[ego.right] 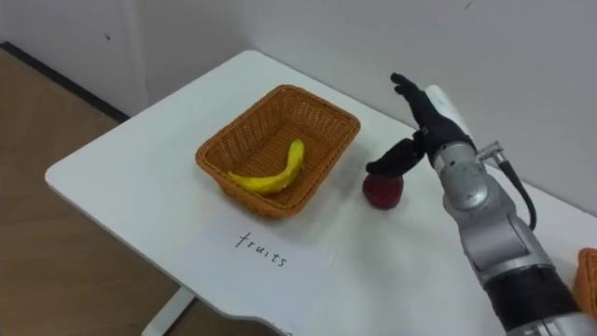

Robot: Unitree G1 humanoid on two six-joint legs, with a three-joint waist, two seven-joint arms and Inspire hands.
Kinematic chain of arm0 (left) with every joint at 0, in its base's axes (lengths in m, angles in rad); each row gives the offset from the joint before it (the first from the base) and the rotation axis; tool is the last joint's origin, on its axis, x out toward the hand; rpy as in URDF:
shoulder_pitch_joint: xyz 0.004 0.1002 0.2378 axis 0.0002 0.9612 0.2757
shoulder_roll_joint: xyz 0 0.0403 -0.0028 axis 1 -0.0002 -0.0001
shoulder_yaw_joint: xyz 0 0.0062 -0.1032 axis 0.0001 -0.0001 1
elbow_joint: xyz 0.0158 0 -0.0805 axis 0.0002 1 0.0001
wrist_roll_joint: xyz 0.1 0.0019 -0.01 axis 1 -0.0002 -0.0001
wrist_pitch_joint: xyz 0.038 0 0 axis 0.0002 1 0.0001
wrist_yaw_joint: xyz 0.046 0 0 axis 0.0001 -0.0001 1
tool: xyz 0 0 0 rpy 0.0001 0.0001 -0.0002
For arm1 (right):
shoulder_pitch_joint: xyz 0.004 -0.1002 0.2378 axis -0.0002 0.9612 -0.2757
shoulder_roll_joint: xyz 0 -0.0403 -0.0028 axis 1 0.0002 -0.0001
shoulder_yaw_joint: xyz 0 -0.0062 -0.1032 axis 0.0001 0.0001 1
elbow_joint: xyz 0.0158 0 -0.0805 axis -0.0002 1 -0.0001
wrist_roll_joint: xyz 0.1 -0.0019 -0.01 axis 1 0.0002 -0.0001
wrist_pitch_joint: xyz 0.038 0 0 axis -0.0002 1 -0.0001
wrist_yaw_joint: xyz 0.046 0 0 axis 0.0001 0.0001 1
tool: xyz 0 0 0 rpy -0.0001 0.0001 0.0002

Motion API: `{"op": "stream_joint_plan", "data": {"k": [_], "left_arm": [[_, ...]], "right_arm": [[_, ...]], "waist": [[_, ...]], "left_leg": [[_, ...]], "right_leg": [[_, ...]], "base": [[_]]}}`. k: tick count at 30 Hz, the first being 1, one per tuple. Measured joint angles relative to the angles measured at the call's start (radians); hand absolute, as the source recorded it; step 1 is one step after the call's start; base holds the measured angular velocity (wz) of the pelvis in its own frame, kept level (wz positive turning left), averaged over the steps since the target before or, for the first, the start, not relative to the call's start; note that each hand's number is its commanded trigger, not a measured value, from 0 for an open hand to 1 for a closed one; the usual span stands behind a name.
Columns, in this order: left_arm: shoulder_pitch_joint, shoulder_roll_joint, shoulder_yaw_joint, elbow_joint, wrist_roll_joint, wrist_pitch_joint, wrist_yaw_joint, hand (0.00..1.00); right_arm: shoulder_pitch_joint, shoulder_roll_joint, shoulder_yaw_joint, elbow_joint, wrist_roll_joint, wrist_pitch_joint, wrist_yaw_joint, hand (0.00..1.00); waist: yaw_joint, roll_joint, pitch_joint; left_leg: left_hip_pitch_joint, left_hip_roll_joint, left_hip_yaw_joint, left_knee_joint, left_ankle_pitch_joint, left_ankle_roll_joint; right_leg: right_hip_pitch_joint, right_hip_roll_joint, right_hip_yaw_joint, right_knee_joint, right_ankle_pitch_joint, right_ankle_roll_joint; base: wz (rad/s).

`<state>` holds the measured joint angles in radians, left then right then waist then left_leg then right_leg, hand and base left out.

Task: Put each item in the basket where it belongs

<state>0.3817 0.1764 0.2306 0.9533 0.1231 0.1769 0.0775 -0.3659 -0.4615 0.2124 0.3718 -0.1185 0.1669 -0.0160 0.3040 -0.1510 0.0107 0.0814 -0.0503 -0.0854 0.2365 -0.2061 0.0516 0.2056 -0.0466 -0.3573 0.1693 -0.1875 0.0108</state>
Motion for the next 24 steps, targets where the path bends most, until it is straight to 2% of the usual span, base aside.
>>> {"op": "stream_joint_plan", "data": {"k": [5,6,9,12,14,20,24], "left_arm": [[0.010,-0.002,-0.001,0.001,-0.005,0.013,0.000,0.00],[0.014,-0.004,-0.005,0.001,-0.011,0.016,0.000,0.00],[0.016,-0.013,-0.018,0.008,-0.011,0.024,0.000,0.00],[0.026,-0.021,-0.029,0.009,-0.010,0.026,-0.001,0.00],[0.029,-0.023,-0.035,0.009,-0.010,0.026,-0.002,0.00],[0.035,-0.021,-0.061,0.008,-0.010,0.025,-0.017,0.00],[0.037,-0.020,-0.071,0.002,-0.010,0.024,-0.023,0.00]], "right_arm": [[0.001,0.005,-0.010,0.010,0.082,-0.001,-0.049,0.00],[0.004,0.008,-0.010,0.012,0.105,-0.001,-0.057,0.00],[0.018,0.014,-0.010,0.020,0.148,-0.001,-0.079,0.00],[0.042,0.015,-0.010,0.031,0.163,-0.001,-0.084,0.00],[0.042,0.016,-0.010,0.048,0.189,-0.003,-0.085,0.00],[0.043,0.040,-0.011,0.119,0.259,-0.006,-0.088,0.00],[0.043,0.059,-0.032,0.137,0.311,-0.019,-0.106,0.00]], "waist": [[0.000,0.006,-0.0024],[-0.001,0.011,-0.0037],[-0.004,0.033,-0.0003],[-0.007,0.055,-0.0027],[-0.014,0.063,-0.0031],[-0.049,0.062,-0.0051],[-0.055,0.062,-0.0064]], "left_leg": [[0.001,0.000,0.000,0.003,0.000,0.000],[0.001,-0.001,0.000,0.005,0.000,0.001],[0.001,-0.002,-0.001,0.018,-0.003,0.003],[0.001,-0.005,-0.002,0.023,-0.004,0.004],[-0.001,-0.007,-0.003,0.023,-0.003,0.005],[-0.013,-0.015,-0.003,0.037,-0.002,0.007],[-0.018,-0.015,-0.002,0.035,-0.002,0.008]], "right_leg": [[0.003,0.000,-0.001,0.000,0.000,0.000],[0.004,0.000,-0.002,0.000,0.000,0.000],[0.011,-0.001,-0.002,0.000,0.000,0.000],[0.016,-0.003,-0.002,0.000,0.000,0.000],[0.015,-0.005,-0.002,-0.001,-0.001,0.000],[0.011,-0.015,-0.003,-0.001,-0.017,0.000],[0.004,-0.011,-0.003,-0.001,-0.017,0.000]], "base": [[0.00],[0.00],[0.03],[0.02],[0.00],[0.03],[0.00]]}}
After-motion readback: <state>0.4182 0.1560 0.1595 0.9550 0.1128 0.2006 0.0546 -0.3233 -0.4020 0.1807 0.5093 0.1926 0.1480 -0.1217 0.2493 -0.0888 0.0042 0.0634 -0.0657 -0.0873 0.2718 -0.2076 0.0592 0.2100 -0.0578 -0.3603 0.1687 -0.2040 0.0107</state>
